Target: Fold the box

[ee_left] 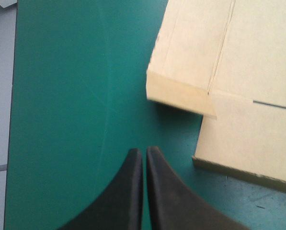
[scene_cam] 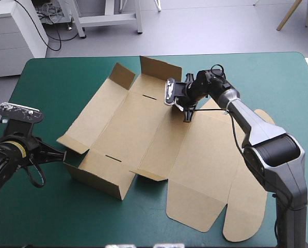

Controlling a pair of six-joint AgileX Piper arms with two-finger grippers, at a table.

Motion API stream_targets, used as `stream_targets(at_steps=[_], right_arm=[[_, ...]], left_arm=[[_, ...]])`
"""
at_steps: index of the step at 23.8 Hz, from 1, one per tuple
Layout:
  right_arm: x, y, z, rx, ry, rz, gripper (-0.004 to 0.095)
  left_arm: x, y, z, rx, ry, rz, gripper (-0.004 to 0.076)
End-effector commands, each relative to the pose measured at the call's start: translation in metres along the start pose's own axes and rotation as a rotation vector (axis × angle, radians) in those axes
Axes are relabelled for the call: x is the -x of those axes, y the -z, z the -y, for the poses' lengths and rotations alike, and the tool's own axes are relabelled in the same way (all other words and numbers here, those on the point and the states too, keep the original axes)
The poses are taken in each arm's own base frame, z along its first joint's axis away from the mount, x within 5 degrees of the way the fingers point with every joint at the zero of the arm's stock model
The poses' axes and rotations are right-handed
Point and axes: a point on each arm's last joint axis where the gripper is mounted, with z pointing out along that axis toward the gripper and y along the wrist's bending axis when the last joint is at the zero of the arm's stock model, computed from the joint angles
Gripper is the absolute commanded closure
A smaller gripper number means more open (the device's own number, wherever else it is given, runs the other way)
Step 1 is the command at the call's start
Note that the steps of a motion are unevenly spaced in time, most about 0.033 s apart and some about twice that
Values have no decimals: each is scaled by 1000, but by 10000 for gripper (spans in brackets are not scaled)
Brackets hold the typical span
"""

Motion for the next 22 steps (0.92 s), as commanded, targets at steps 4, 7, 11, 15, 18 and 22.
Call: stream_targets(at_steps=[4, 7, 11, 15, 18, 22], right_arm=[[43, 28, -5, -29, 124, 123, 928], [54, 27, -15, 29, 192, 148, 928], [68, 26, -26, 62, 235, 167, 928], [84, 25, -36, 69, 353, 193, 927], [86, 25, -31, 5, 379, 202, 924], [85, 25, -28, -18, 322, 201, 608]], left_arm=[[8, 9, -4, 4, 20, 91, 722], [10, 9, -4, -1, 21, 108, 722], [11, 10, -4, -3, 21, 115, 722], [11, 10, -4, -3, 31, 115, 722], [11, 10, -4, -4, 38, 115, 722], [11, 10, -4, 0, 59, 118, 722]])
